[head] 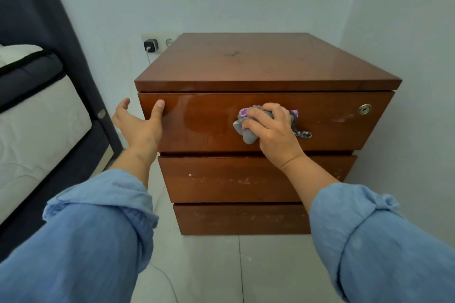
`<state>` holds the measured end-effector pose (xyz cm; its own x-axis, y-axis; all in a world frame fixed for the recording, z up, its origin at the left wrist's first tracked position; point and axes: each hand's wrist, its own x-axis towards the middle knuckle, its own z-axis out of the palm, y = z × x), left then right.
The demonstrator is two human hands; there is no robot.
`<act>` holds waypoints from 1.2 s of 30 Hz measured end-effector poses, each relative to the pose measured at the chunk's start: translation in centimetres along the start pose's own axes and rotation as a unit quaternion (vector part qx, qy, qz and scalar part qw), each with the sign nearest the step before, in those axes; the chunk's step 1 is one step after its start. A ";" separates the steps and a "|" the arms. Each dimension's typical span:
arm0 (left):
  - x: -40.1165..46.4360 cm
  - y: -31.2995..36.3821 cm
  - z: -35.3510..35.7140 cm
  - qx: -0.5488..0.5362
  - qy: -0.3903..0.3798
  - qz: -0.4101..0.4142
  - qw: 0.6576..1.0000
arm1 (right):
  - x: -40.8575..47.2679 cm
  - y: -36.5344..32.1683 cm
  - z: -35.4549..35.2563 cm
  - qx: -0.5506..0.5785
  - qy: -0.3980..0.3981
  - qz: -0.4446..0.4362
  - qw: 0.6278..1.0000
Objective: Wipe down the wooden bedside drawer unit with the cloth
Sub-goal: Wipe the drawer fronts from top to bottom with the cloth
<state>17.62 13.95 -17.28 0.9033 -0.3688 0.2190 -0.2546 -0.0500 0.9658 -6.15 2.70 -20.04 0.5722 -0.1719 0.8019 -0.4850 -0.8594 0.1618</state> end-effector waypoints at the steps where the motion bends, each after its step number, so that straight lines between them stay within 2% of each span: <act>1: 0.0 -0.1 0.1 -0.004 0.002 0.006 1.000 | -0.6 0.0 0.0 0.000 -0.010 0.004 1.000; 5: -0.5 0.2 0.6 -0.004 0.037 0.030 0.999 | -2.9 0.1 -0.1 -0.004 -0.078 0.011 0.997; 9: -2.0 2.3 1.0 0.064 0.090 0.024 0.994 | -6.4 0.4 -0.6 0.024 -0.167 0.066 0.984; 11: -3.2 3.5 1.2 0.105 0.124 0.039 0.986 | -6.9 0.0 -1.5 0.029 -0.157 0.101 0.982; 12: -4.0 4.0 1.4 0.123 0.137 0.074 0.980 | -6.7 -0.4 -2.1 0.024 -0.137 0.110 0.984; 14: -5.8 4.8 2.2 0.144 0.127 0.185 0.964 | -5.8 -1.3 -3.1 0.017 -0.083 0.127 0.988; 15: -6.8 5.2 2.7 0.150 0.098 0.240 0.954 | -5.3 -1.5 -3.6 0.017 -0.054 0.142 0.988; 17: -8.4 5.8 4.1 0.177 0.011 0.342 0.923 | -4.1 -1.3 -4.3 0.030 0.004 0.180 0.983; 20: -9.6 6.2 6.0 0.277 -0.098 0.472 0.831 | -2.5 0.3 -5.1 0.029 0.058 0.199 0.978; 22: -10.1 5.9 7.0 0.345 -0.136 0.513 0.774 | -1.4 1.4 -5.4 0.018 0.063 0.189 0.980; 24: -10.5 5.4 7.7 0.389 -0.144 0.519 0.747 | -0.9 2.2 -5.0 0.011 0.050 0.181 0.982; 26: -10.8 5.1 8.2 0.409 -0.131 0.512 0.744 | -1.0 2.6 -4.1 -0.002 0.028 0.177 0.984; 31: -11.4 4.9 8.7 0.410 -0.118 0.505 0.750 | -3.9 2.5 -1.2 -0.002 0.036 0.179 0.983; 36: -11.4 4.7 8.9 0.416 -0.121 0.497 0.751 | -7.6 2.3 0.2 0.011 -0.033 0.185 0.982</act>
<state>3.04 9.62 -16.44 0.0598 -0.7607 0.6463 -0.9810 -0.1646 -0.1030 -11.46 1.98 -25.89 0.4020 -0.5045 0.7641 -0.6542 -0.7421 -0.1458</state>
